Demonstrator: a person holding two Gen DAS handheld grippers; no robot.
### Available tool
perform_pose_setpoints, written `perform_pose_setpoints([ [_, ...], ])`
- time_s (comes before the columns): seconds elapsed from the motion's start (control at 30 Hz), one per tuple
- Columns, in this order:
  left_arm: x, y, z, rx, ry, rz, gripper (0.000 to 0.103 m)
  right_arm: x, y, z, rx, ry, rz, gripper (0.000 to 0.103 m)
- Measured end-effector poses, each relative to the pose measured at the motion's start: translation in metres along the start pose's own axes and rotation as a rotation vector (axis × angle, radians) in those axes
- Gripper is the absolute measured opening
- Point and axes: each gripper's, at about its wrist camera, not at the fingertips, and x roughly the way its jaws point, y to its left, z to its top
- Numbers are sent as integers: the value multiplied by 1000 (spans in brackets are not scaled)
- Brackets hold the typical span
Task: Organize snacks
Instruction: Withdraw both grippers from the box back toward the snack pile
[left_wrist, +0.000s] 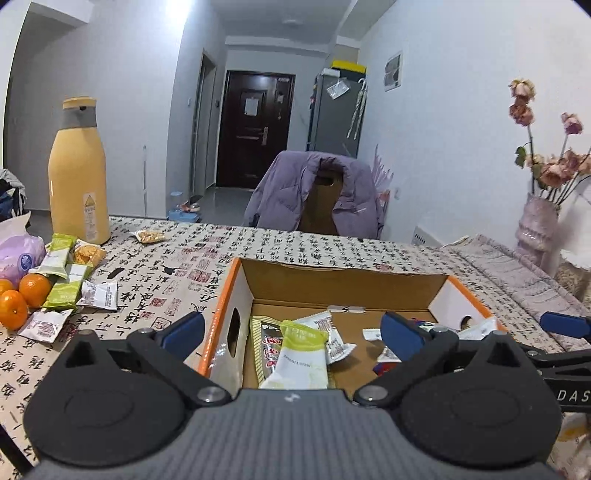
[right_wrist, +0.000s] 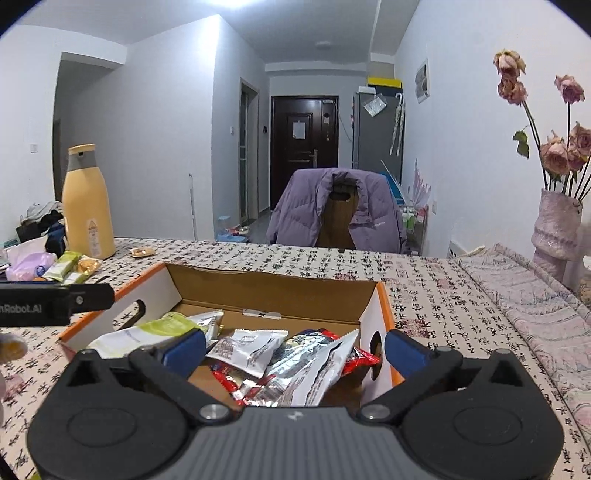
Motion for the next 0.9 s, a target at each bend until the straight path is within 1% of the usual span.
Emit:
perform_pose_setpoints([
  [0.13,-24,0,-7,14,-27,-27,103,-21,2,-6,-7,-24,7,103],
  [0.3,-49,2,-18,12,-63,-37,103,-45,3,-19,-20,-51,28,103],
  [0.4,-57,2,-27,17,-54,-51,103,-57,4,-27,-23,-53,34,103],
  [0.53,-64,3,-42,31,-34,-51,103,-72,3,-40,-16,-52,45,103],
  [0.77,-71,12,-64,-10,-6,-47,103,-89,1,-65,-3,-33,42,103],
  [0.9,-75,14,-74,-5,9,-45,103,-98,-3,-79,7,-21,30,103],
])
